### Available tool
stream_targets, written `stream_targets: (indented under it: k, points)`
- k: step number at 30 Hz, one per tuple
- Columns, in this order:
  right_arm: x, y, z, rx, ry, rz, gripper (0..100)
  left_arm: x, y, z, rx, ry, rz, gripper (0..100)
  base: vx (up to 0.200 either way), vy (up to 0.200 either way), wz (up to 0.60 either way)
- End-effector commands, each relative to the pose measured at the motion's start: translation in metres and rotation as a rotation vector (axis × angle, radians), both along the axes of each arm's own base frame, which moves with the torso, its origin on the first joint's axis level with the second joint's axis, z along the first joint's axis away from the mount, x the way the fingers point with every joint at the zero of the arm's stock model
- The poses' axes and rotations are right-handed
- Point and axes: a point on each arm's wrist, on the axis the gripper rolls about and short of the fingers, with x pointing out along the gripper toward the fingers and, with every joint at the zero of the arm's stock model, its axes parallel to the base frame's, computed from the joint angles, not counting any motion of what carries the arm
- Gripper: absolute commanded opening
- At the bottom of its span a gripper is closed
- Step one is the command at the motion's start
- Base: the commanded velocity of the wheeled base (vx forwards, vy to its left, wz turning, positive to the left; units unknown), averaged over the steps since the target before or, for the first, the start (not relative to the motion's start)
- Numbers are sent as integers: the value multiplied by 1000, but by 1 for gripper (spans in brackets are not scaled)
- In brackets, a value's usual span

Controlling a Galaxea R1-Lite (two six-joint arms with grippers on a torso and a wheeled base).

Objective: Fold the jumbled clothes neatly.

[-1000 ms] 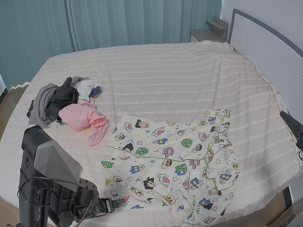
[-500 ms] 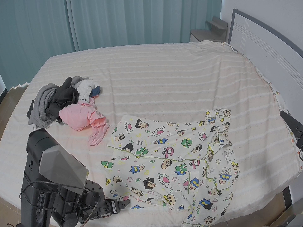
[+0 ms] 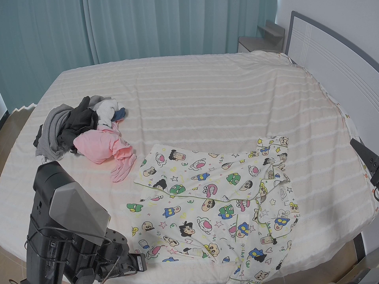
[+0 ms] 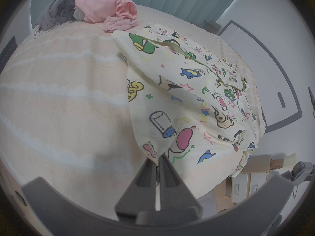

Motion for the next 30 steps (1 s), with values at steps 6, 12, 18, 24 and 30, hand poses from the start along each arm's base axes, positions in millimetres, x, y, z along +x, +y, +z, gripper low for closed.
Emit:
stream_targets:
  k: [6,12,18,24,30]
  points:
    - [1,0,-1,-1,5,2,100,-1,7,9,8,-27,4,0,0,0,0]
    - [1,0,-1,-1,5,0,100,-9,14,15,98,35,-56,0,0,0,0]
    - [1,0,-1,-1,5,0,100,-13,21,21,135,72,-61,0,0,0,0]
    - [1,0,-1,-1,5,1,100,-11,32,21,172,86,-47,0,0,0,0]
    - [1,0,-1,-1,5,1,100,-13,41,18,215,137,-47,0,0,0,0]
